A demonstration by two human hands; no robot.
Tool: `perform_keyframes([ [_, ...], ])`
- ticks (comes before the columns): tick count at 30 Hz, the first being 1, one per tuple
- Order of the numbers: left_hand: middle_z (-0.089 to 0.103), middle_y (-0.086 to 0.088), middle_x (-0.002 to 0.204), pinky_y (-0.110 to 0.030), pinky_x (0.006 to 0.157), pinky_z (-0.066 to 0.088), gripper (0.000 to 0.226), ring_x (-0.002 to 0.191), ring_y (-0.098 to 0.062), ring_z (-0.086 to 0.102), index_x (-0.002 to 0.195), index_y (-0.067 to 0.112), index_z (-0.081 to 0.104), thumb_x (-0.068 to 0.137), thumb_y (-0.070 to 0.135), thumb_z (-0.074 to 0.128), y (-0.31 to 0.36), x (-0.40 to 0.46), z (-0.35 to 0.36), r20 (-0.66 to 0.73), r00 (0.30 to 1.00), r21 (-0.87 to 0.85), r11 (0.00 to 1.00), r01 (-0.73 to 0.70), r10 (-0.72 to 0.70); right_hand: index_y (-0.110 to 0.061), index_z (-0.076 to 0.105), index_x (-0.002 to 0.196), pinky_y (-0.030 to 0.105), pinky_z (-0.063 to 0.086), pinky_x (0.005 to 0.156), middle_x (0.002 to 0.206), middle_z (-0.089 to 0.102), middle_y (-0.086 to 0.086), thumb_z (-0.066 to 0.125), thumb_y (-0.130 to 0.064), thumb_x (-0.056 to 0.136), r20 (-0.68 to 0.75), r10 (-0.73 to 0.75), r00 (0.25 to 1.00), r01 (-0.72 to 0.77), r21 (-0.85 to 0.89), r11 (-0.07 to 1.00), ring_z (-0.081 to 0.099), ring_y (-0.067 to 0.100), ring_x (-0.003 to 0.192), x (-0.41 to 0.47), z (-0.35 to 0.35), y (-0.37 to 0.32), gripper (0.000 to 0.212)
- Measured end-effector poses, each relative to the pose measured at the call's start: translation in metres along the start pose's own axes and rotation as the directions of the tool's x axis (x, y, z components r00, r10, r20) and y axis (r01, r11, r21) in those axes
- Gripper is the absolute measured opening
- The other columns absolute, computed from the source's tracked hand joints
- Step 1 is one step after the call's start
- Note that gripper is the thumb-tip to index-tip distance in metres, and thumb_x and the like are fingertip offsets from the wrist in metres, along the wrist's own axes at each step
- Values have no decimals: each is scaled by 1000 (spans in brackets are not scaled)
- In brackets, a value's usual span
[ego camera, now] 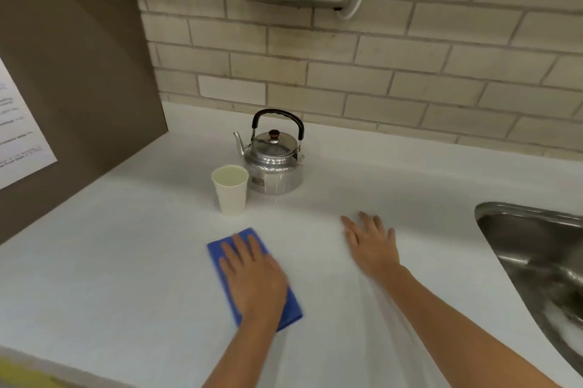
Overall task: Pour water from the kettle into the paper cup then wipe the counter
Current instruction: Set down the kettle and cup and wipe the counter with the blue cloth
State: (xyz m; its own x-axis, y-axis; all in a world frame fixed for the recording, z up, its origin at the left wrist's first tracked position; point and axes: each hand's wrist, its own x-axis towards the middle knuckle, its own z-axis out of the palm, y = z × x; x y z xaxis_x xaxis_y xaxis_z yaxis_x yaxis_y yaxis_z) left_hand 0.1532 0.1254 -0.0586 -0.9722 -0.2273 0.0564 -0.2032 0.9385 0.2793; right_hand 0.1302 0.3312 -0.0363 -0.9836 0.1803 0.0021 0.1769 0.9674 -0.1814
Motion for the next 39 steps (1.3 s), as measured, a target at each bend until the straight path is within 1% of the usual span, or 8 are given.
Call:
perform_keyframes([
  [5,2,-16,158,-46,119,1,55,145,-35,-1,147,9,3,97,26,21,104,35,25,119,967,-62,974,-220,226,-37,33,137,44,14,113,153,26,-4,15,-33,99,-25,-13,1000,16,132,991,15,18,141,10,8,17,43],
  [9,8,-12,158,-43,120,4,52,146,-30,3,147,13,10,98,27,21,110,51,23,140,903,-64,914,-401,406,-31,39,136,42,12,114,152,29,-5,14,-31,99,-25,-3,1000,10,252,968,16,15,142,13,6,25,44],
  [15,5,-8,159,-41,119,5,54,146,-28,5,147,20,8,97,32,20,20,29,25,13,968,-3,968,-249,249,-30,35,138,43,16,113,153,27,-5,20,-32,100,-74,-8,997,14,91,996,16,16,142,8,8,18,42],
  [21,6,-11,159,-45,118,6,53,145,-31,5,147,15,7,98,29,20,96,58,31,67,950,-23,952,-304,305,-27,29,141,39,19,113,154,24,-5,17,-29,100,-63,-49,997,53,72,996,17,15,142,10,5,24,43],
  [29,11,-7,159,-43,120,3,50,146,-29,4,146,22,21,97,34,24,157,67,44,157,845,-143,858,-493,512,-19,29,143,39,33,106,144,43,7,20,-29,100,-133,47,990,32,537,843,41,25,130,11,-15,33,45],
  [32,18,-5,158,-41,119,4,49,146,-26,9,144,28,26,96,37,28,116,42,36,79,823,-185,819,-543,563,-21,27,143,44,36,105,146,40,5,20,-31,100,-111,66,992,-19,376,926,40,23,131,15,-13,20,45],
  [35,12,0,159,-36,119,0,50,147,-21,4,145,32,20,96,39,27,50,31,24,49,880,-144,875,-461,472,-26,22,144,49,24,111,152,27,1,19,-35,100,-70,41,997,-31,136,990,22,22,140,16,-3,-2,46],
  [39,6,-1,159,-38,119,0,51,147,-23,1,146,30,14,97,37,23,7,40,10,66,925,-65,926,-371,375,-29,20,144,49,12,115,156,17,-2,17,-35,100,1,-82,997,81,143,986,9,21,144,12,12,-30,45],
])
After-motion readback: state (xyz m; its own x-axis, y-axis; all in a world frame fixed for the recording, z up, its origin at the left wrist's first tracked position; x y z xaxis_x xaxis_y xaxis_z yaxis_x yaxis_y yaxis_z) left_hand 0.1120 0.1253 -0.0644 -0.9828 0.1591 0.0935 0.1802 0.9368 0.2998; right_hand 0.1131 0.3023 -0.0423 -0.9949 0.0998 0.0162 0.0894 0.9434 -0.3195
